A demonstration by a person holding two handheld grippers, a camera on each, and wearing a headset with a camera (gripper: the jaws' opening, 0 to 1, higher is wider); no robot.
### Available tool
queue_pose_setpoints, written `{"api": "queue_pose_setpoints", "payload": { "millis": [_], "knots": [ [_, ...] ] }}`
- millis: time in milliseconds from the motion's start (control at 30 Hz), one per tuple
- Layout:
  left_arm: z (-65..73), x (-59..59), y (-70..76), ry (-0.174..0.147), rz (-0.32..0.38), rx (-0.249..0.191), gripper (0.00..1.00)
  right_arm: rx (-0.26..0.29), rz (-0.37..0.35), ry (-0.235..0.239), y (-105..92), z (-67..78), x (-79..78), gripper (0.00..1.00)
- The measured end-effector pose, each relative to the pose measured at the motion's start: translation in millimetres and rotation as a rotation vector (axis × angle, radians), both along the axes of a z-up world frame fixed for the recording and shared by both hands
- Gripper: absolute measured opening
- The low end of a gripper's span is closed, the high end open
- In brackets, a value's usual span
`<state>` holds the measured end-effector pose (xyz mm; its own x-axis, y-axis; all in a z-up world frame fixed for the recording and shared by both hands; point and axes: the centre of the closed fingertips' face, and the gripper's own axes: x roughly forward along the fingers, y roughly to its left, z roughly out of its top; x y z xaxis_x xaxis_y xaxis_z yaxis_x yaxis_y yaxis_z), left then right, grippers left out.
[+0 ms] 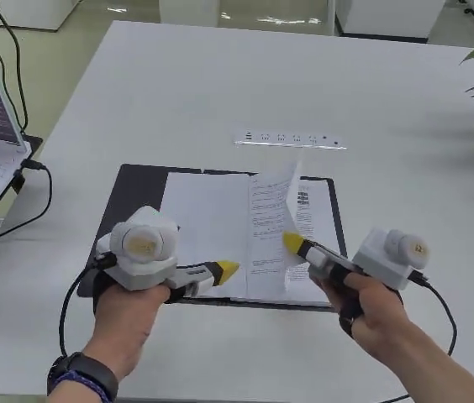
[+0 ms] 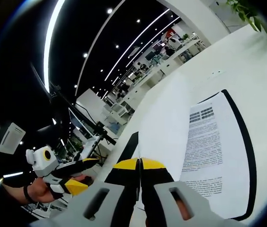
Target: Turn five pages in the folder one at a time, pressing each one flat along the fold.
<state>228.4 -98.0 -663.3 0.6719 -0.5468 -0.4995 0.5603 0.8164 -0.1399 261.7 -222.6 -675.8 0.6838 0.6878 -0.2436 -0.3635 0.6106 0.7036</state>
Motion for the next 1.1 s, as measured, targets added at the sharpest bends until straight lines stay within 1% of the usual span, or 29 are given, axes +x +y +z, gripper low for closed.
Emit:
{"api": "queue_pose_setpoints", "payload": {
  "millis": [133,200,367,433,500,867,1100],
  "knots": [
    [4.1,-1.9,17.2,-0.013,0.018,0.005,0.74,0.008,0.011,-0.008,17.2,6.1,1.9,0.0],
    [3.3,-2.8,23.7,-0.015,0.022,0.012,0.74,0.006,0.024,-0.015,27.0,9.0,2.1,0.0],
    [4.5,-7.5,41.5,-0.017,0.038,0.009,0.74,-0.002,0.059,-0.022,47.6,9.1,1.8,0.0],
    [5.8,-9.3,46.0,-0.019,0.037,0.013,0.75,-0.003,0.067,-0.022,54.0,9.0,0.6,0.0],
    [6.6,-10.0,54.4,-0.023,0.04,0.016,0.75,-0.006,0.08,-0.021,61.9,8.3,-0.9,0.0],
    [11.1,-13.7,85.3,-0.037,0.056,0.026,0.75,-0.014,0.134,-0.009,100.2,4.3,-6.2,0.0],
    [12.0,-16.1,97.3,-0.048,0.064,0.029,0.75,-0.022,0.171,-0.002,119.3,0.2,-8.6,0.0]
  ]
}}
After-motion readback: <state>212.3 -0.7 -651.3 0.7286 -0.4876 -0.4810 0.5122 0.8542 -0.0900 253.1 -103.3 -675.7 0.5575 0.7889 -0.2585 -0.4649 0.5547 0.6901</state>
